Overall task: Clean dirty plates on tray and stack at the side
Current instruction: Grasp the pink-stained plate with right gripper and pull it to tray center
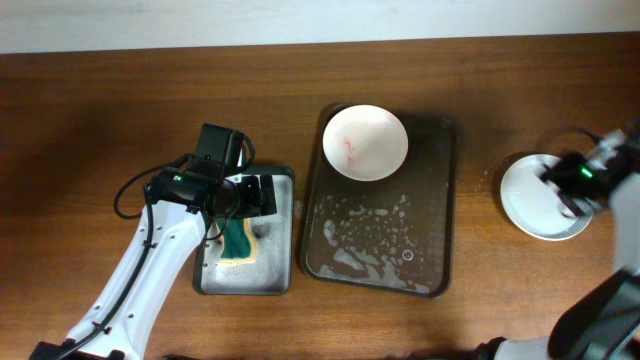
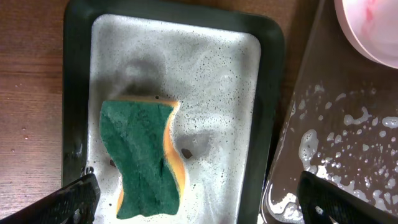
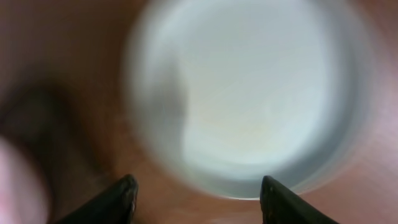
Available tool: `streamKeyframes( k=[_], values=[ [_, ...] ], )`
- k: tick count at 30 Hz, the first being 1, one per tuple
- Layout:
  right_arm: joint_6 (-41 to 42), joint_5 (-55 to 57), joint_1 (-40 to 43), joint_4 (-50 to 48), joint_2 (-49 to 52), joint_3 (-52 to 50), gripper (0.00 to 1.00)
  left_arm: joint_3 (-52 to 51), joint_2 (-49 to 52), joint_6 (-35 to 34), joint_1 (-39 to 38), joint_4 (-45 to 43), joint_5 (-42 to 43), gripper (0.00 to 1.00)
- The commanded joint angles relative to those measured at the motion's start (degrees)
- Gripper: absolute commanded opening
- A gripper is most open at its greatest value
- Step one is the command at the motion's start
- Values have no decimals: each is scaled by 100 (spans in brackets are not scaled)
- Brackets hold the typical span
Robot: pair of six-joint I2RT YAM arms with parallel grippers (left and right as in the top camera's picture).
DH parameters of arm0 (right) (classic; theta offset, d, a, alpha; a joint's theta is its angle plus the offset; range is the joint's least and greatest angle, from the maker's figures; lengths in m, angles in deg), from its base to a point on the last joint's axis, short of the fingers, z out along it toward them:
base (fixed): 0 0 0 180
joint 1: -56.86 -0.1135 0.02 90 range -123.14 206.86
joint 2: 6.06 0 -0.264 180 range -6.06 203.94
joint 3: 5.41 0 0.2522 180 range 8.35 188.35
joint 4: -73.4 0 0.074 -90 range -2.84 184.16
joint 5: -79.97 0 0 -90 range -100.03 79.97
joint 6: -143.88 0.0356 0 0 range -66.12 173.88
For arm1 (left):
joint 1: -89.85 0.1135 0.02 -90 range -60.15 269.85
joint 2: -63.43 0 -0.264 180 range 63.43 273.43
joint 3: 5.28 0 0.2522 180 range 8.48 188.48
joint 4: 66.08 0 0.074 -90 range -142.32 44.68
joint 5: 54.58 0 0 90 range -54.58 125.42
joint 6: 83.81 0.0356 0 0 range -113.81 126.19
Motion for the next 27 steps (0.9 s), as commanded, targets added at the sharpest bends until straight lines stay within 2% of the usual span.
streamKeyframes(
  k=[1,3,6,10,15,16,17,18,19,22,27],
  values=[
    [-914,-389,-2111,-184,-531,208,64,63,-33,70,22,4,39,99],
    [-907,479,-3362,-546,-199,181,63,63,-33,70,22,4,39,99],
    [-879,1646,-4225,-1456,636,181,63,63,-33,68,22,4,39,99],
    [-852,1674,-4301,-2734,1749,181,57,63,-33,68,22,4,39,99],
    [-839,1700,-4295,-3429,2549,181,55,63,-33,68,22,4,42,99],
    [-839,1709,-4295,-3434,2605,181,52,63,-33,68,22,4,39,99],
    [-839,1742,-4293,-3399,2651,181,39,63,-33,68,22,4,39,100],
    [-837,1738,-4295,-3348,2656,181,18,63,-33,70,22,4,39,100],
    [-774,1738,-4295,-3169,2599,205,6,63,-33,70,22,4,39,99],
    [-531,1738,-4295,-2417,2249,262,4,63,-33,68,22,4,39,99],
    [-98,1539,-4299,-994,1108,262,4,63,-33,70,22,4,39,99]
  ],
)
